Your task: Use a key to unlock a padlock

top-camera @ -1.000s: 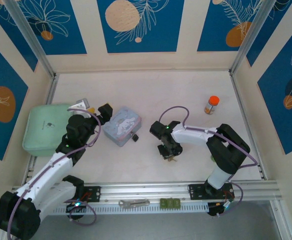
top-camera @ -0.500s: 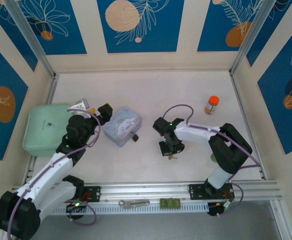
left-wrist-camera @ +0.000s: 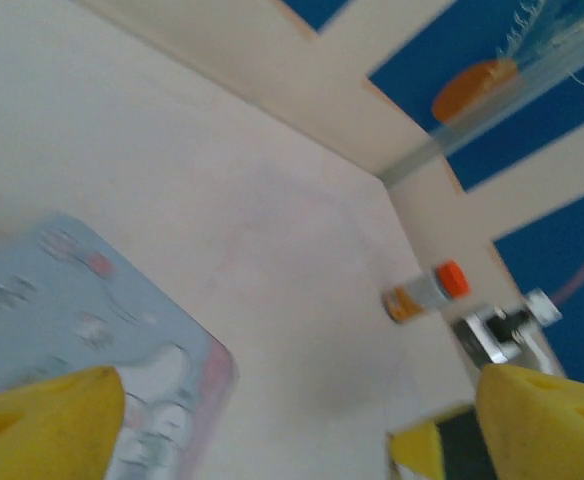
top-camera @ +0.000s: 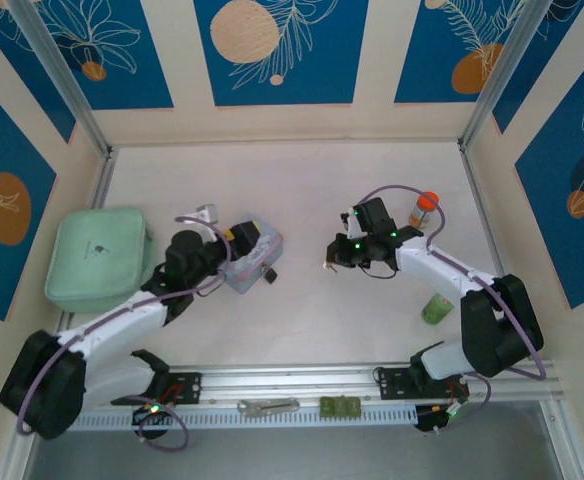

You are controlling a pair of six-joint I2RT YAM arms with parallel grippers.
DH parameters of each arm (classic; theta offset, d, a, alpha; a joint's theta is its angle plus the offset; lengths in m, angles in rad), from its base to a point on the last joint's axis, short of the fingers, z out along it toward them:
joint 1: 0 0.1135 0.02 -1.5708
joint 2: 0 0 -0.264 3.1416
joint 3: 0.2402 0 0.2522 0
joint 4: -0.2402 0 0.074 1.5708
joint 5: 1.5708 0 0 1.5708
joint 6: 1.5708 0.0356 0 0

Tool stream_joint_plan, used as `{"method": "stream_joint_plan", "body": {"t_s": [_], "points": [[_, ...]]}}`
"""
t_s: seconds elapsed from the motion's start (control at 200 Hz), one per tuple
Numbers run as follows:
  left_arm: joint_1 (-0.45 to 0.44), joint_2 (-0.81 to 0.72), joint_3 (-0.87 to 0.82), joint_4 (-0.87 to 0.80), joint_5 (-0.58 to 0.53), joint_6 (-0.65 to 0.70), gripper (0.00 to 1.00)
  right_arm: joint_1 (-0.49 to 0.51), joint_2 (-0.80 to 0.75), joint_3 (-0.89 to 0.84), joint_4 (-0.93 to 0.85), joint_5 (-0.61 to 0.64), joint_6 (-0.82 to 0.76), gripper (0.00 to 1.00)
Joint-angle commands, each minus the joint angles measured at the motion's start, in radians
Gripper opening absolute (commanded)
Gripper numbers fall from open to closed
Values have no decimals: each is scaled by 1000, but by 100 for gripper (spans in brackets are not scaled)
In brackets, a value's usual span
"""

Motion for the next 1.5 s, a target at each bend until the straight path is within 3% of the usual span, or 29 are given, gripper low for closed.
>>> {"method": "stream_joint_plan", "body": {"t_s": [0.0,0.155,0.35,0.78,1.245,1.496], "points": [[-53,112,16,214,100,-88,77,-22,-18,-36,154,-200,72,0],[-100,263,63,379,187,-149,52,-58,-20,-60,243,-297,70,0],[-141,353,121,419,239,-173,41,-104,-6,-50,299,-389,73,0],[-177,452,225,360,326,-173,37,-121,10,17,279,-450,16,0],[-192,441,260,183,311,-99,31,-134,-4,3,315,-456,44,0],[-190,438,268,179,278,-83,28,-128,-8,6,303,-460,40,0]]}}
